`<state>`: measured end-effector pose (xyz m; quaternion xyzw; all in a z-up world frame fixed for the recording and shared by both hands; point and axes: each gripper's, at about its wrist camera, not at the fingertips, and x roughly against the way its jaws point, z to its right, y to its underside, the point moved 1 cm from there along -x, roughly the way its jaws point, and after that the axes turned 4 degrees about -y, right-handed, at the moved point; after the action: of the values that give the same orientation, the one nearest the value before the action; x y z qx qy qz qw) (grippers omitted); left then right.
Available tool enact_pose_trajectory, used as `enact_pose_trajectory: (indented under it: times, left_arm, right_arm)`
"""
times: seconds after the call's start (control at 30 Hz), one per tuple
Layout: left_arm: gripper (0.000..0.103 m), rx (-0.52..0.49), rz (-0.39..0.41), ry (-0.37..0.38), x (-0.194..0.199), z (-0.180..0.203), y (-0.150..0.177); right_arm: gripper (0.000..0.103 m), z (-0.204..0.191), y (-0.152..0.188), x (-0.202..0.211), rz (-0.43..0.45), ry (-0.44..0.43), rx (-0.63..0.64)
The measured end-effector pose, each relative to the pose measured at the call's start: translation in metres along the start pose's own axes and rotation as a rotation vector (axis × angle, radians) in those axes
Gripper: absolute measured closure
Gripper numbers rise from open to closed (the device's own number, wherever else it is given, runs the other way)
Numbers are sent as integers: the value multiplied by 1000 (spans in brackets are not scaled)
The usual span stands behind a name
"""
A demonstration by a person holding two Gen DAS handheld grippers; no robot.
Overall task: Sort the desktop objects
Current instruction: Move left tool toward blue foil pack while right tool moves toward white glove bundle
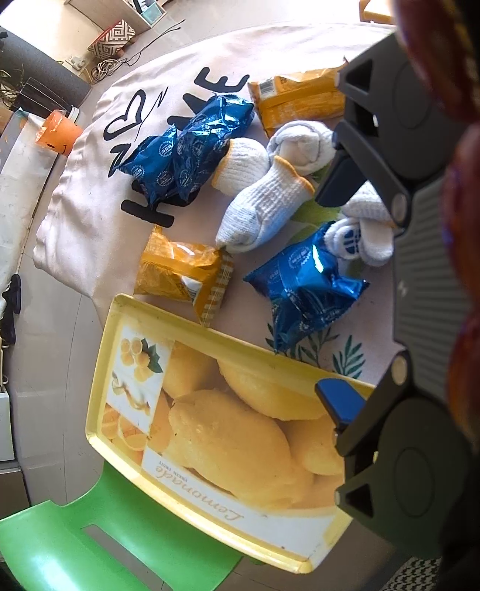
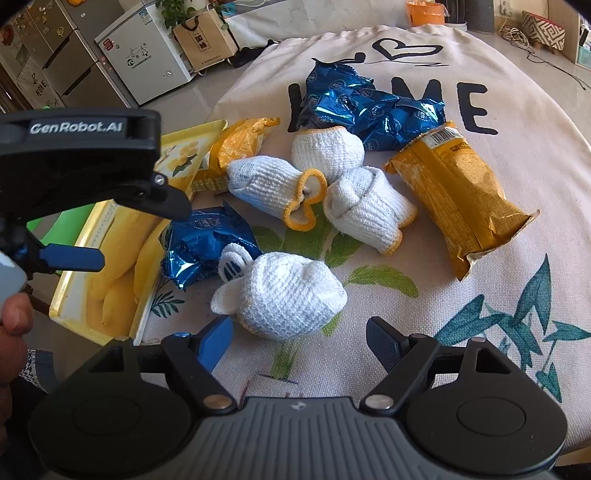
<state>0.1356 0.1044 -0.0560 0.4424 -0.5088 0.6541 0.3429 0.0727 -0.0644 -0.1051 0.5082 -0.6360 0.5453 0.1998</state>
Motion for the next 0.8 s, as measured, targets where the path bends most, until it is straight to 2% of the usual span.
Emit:
enact_pose_trajectory:
  times: [0.43, 0.63, 0.8]
  left_arm:
    - [0, 16, -65, 59, -28, 7, -7]
    - [0, 12, -80, 54, -36, 12, -6]
    - [0, 6, -70, 35, -40, 16, -5]
  right_arm:
    - [22, -5, -2, -14, 16, 24, -1]
    - [22, 3, -4, -15, 25, 45, -18]
    - [22, 16, -8, -10, 40, 114, -60]
